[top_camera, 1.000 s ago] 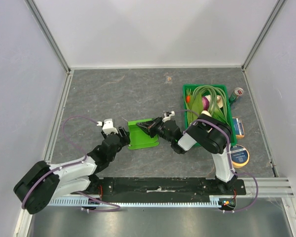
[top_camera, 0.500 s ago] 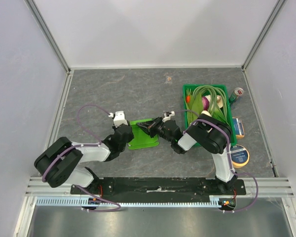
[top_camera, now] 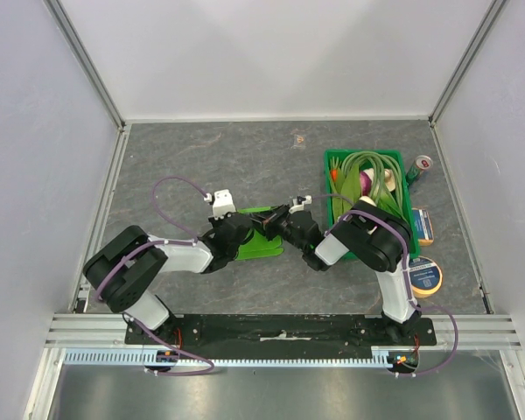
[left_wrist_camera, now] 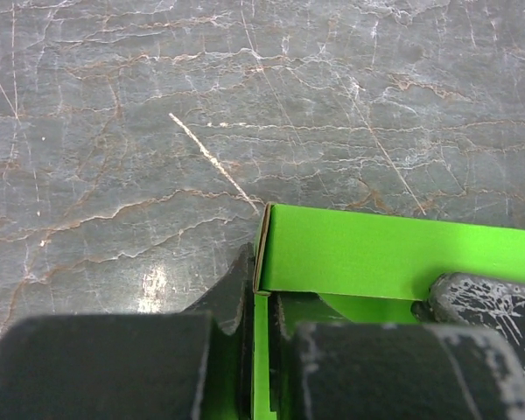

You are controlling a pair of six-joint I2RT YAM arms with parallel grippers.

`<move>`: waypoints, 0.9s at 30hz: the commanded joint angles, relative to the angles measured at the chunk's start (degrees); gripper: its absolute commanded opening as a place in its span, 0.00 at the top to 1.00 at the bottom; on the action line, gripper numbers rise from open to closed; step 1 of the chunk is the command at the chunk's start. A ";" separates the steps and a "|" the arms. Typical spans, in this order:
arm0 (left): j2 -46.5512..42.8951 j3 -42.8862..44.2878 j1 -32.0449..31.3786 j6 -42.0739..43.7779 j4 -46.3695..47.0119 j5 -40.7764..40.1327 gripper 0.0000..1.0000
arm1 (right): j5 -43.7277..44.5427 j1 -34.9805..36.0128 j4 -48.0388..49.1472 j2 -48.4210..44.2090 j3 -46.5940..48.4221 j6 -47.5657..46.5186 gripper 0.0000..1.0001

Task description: Fold the paper box

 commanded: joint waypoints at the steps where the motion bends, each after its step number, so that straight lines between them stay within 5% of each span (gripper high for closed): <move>1: 1.83 -0.31 1.87 -6.49 -7.68 -8.39 0.98 | -0.89 0.90 -3.86 -0.88 -0.88 0.66 1.00; 3: 0.26 -0.22 1.87 -5.35 -8.12 -6.20 0.94 | -0.81 0.90 -3.60 -0.53 -0.70 0.39 1.00; 4: -0.54 -0.57 1.87 -5.17 -8.90 -4.10 0.87 | -1.07 0.90 -3.43 -0.36 -0.53 0.13 1.00; 5: -1.85 -1.10 1.87 -5.08 -9.08 -3.04 0.64 | -1.33 0.90 -3.34 -0.01 -0.26 0.04 1.00; 6: -4.82 -1.80 1.87 -5.26 -9.26 -1.98 0.55 | -1.86 0.90 -3.16 0.08 0.17 -0.22 1.00; 10: -16.34 -5.83 1.95 -7.19 -14.61 6.17 0.32 | -1.51 0.90 -2.55 -0.09 0.27 -2.32 0.99; 19: -53.49 -9.20 3.88 -7.54 -33.15 21.67 0.20 | -1.60 0.90 -5.36 -0.97 1.85 -7.60 0.92; 21: -56.52 -8.05 6.16 -8.60 -36.40 22.45 0.16 | -1.51 0.90 -5.71 -1.23 1.67 -9.01 0.89; 27: -49.69 -3.74 19.26 -6.49 -33.44 42.46 0.15 | -1.69 0.98 -6.94 -2.99 1.32 -13.66 0.73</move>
